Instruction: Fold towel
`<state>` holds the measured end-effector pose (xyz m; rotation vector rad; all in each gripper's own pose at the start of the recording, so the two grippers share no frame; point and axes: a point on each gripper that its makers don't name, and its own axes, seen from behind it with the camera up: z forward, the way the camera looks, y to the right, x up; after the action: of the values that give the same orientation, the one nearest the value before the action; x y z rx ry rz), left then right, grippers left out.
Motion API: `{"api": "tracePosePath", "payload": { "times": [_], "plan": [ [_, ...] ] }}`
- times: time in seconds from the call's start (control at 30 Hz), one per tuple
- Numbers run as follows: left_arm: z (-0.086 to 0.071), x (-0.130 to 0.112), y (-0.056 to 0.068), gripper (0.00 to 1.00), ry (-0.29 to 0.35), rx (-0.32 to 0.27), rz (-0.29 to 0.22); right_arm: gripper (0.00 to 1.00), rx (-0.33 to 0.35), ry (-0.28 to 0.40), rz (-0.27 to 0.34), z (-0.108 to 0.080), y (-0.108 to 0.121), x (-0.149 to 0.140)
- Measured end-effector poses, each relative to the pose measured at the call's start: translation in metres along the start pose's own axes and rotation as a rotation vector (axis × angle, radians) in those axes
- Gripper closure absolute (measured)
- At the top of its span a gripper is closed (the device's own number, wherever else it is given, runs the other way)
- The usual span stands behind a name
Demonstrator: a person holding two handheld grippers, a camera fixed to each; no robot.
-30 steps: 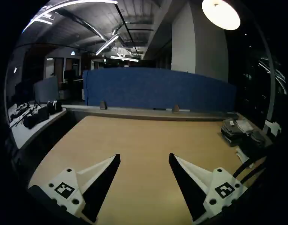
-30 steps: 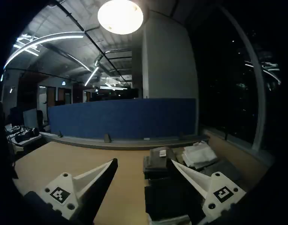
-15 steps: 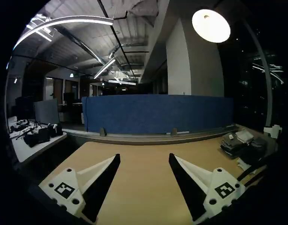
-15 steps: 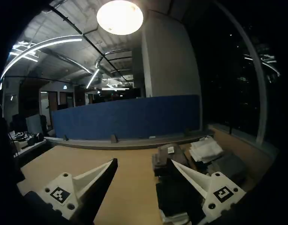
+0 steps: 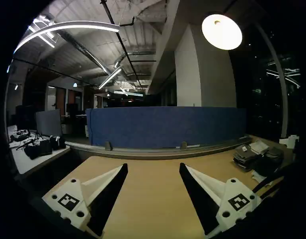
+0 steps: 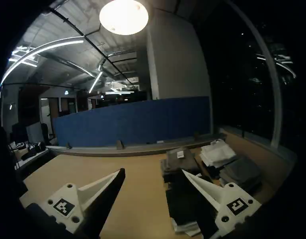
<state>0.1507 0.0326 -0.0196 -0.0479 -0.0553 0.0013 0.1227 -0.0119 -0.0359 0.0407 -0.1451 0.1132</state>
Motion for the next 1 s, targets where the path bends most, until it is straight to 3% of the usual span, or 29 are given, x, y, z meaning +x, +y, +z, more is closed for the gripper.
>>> {"api": "tracePosePath", "payload": {
  "times": [0.27,0.5,1.0],
  "plan": [
    [0.001,-0.009,-0.007,0.04,0.007,0.011,-0.008,0.00,-0.003,-0.018,-0.013,-0.006,-0.003,-0.002],
    [0.001,-0.025,-0.010,0.04,0.003,0.030,0.009,0.00,-0.036,-0.030,-0.028,-0.012,0.007,-0.005],
    [0.011,-0.059,-0.029,0.04,0.057,0.064,-0.023,0.00,-0.119,-0.054,-0.044,-0.022,0.034,-0.006]
  ]
}}
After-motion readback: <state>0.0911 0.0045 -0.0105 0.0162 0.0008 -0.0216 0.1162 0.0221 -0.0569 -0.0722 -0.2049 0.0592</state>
